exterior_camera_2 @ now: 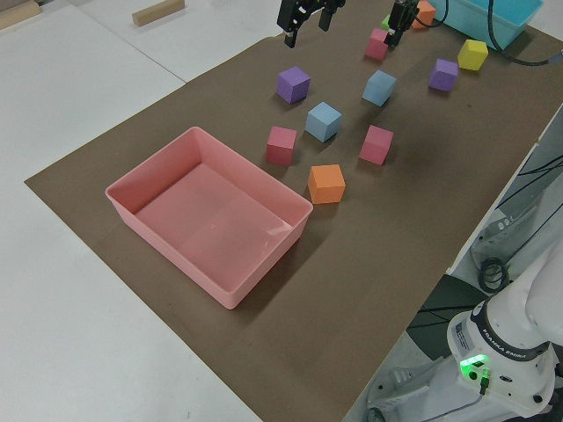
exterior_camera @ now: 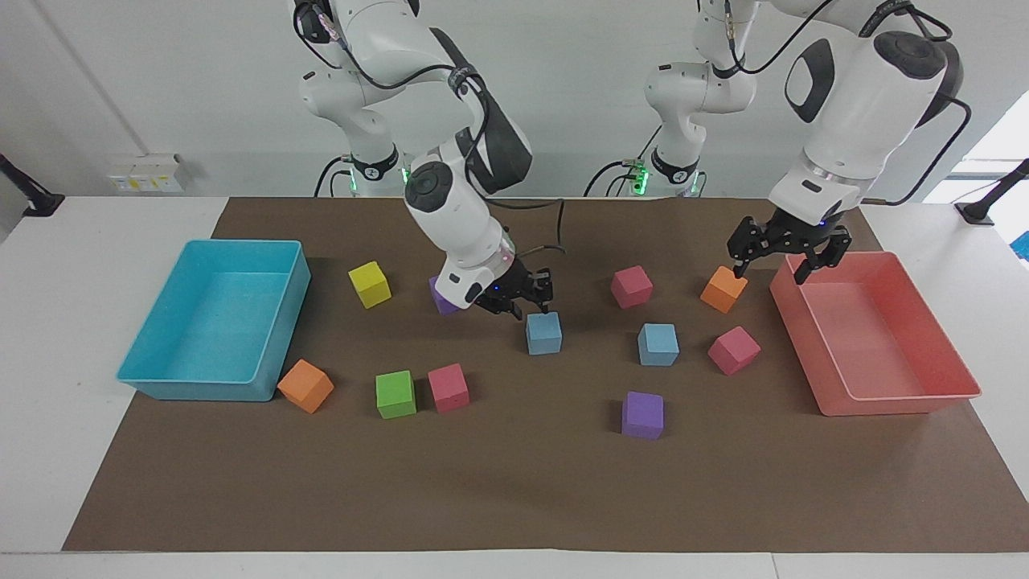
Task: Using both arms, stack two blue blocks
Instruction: 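Open the right gripper while the left gripper reaches the other blue cube, then grasp the second light blue cube with the left gripper and lift it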
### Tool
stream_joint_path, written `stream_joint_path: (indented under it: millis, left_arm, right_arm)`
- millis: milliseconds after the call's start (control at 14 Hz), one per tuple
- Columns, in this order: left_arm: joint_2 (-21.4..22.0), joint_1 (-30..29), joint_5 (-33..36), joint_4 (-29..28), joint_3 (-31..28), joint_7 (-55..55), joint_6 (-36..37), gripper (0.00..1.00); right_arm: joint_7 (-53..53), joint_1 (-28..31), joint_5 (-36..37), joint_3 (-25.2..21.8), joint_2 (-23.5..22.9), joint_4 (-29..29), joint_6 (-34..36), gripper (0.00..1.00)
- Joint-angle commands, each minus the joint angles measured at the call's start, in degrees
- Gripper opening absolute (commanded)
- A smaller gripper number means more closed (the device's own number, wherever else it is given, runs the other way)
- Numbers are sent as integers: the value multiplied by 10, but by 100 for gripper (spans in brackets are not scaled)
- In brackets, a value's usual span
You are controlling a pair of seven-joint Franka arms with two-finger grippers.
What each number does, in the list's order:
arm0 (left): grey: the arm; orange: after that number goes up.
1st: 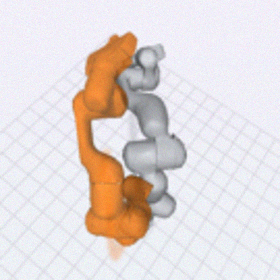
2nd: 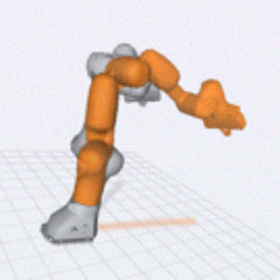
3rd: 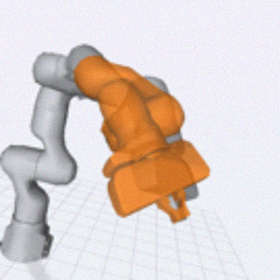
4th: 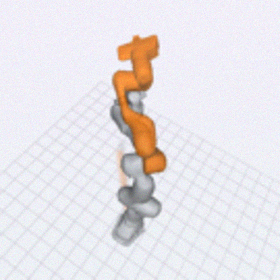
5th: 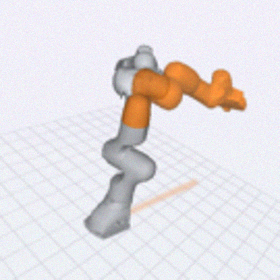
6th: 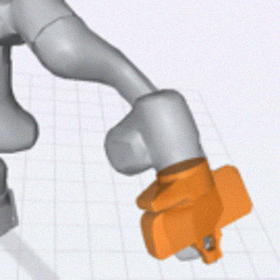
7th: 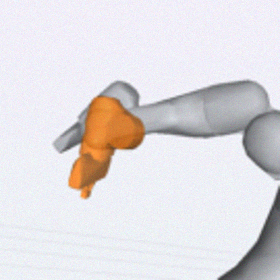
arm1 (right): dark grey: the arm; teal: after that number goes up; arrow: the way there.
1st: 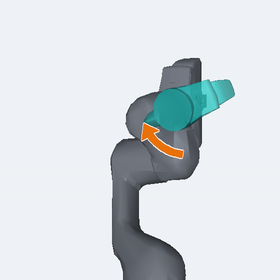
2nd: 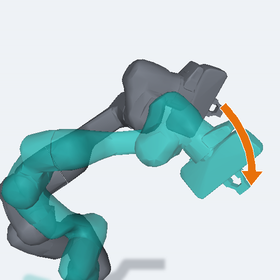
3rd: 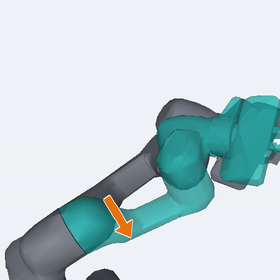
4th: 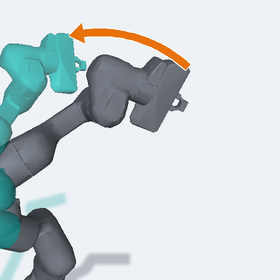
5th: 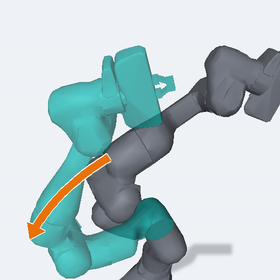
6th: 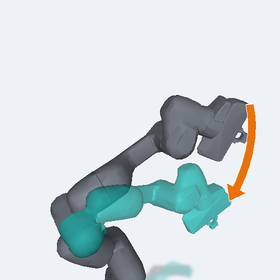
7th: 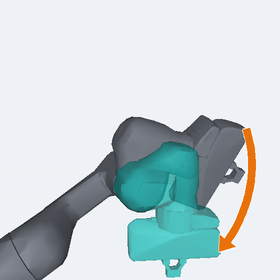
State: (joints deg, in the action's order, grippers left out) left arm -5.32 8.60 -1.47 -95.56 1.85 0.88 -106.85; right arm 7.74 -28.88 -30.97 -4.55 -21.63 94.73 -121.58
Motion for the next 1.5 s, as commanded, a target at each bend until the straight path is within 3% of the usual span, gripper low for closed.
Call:
stream_joint_path:
  millis: [0,215,430,788,1432]
  left_arm:
    - [-27,23,3,-28,-6,-31,-61,100]
    - [-68,51,3,-56,-7,-49,-116,100]
    - [-72,60,3,-120,-6,-64,-190,100]
    - [-74,70,3,-178,-6,-80,-234,100]
    - [-89,84,2,-188,-6,-99,-267,100]
  right_arm:
    - [-32,8,-25,6,5,12,-1,0]
    - [-107,34,-93,7,6,35,4,0]
    - [-209,60,-169,7,6,73,14,0]
    - [-336,63,-280,6,0,122,-4,0]
    - [-405,64,-291,5,-17,150,-43,0]
